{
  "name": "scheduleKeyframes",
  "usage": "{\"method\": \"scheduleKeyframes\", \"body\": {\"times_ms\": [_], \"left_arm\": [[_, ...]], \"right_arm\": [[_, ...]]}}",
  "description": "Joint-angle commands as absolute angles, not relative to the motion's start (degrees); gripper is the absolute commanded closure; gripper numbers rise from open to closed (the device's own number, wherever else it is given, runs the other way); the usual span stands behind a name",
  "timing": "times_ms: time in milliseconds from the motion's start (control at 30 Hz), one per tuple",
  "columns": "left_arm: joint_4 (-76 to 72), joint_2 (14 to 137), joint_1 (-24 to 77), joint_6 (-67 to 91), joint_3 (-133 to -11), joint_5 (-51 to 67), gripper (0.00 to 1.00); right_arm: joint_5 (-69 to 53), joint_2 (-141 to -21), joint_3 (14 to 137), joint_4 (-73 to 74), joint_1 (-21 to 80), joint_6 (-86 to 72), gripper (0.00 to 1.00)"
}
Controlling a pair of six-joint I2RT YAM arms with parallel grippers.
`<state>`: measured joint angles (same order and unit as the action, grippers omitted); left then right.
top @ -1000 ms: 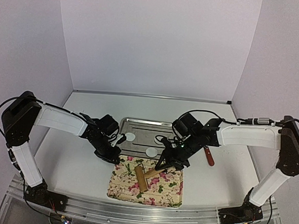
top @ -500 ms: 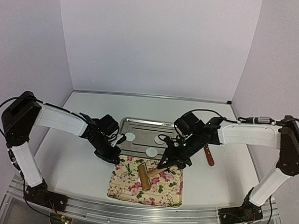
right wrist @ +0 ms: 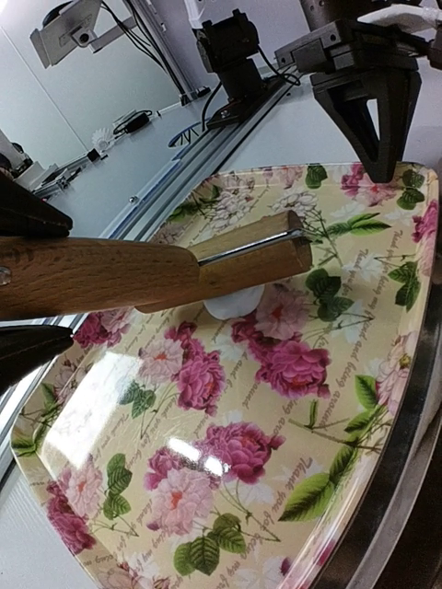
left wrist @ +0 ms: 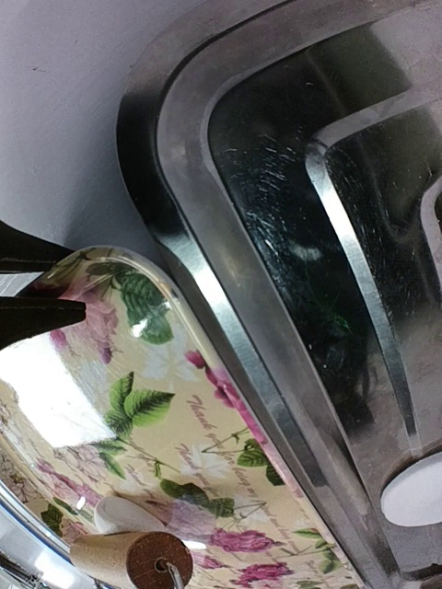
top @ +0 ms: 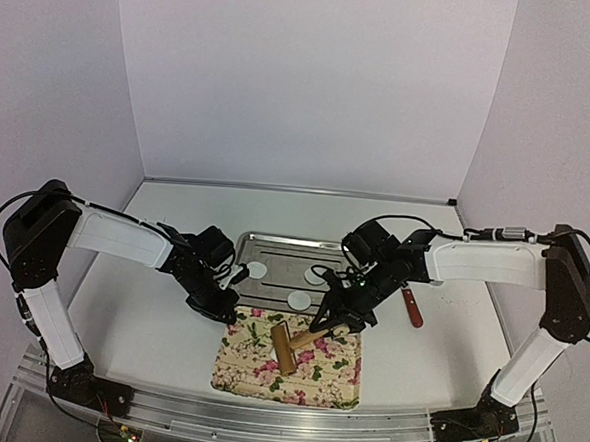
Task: Roll out the dumpling wrappers from the dough
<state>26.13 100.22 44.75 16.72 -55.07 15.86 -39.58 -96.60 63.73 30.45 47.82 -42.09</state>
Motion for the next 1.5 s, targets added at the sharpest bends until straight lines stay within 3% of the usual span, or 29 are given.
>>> {"method": "scheduleKeyframes", "body": {"times_ms": [0,900,1467], "left_arm": [[28.7,101.2,46.1,13.4,-56.2,17.6,1.00],[28.7,101.6,46.5,13.4,-56.2,17.8,1.00],[28.8,101.6,46.6,13.4,-56.2,17.3,1.00]], "right_arm": [[-22.7,-101.9,61.4,36.5,47.4,-42.7,1.00],[-20.7,-104.5,60.4,34.6,47.6,-44.1,1.00],[-15.1,-97.1,57.0,36.7,46.6,-44.4,1.00]]}}
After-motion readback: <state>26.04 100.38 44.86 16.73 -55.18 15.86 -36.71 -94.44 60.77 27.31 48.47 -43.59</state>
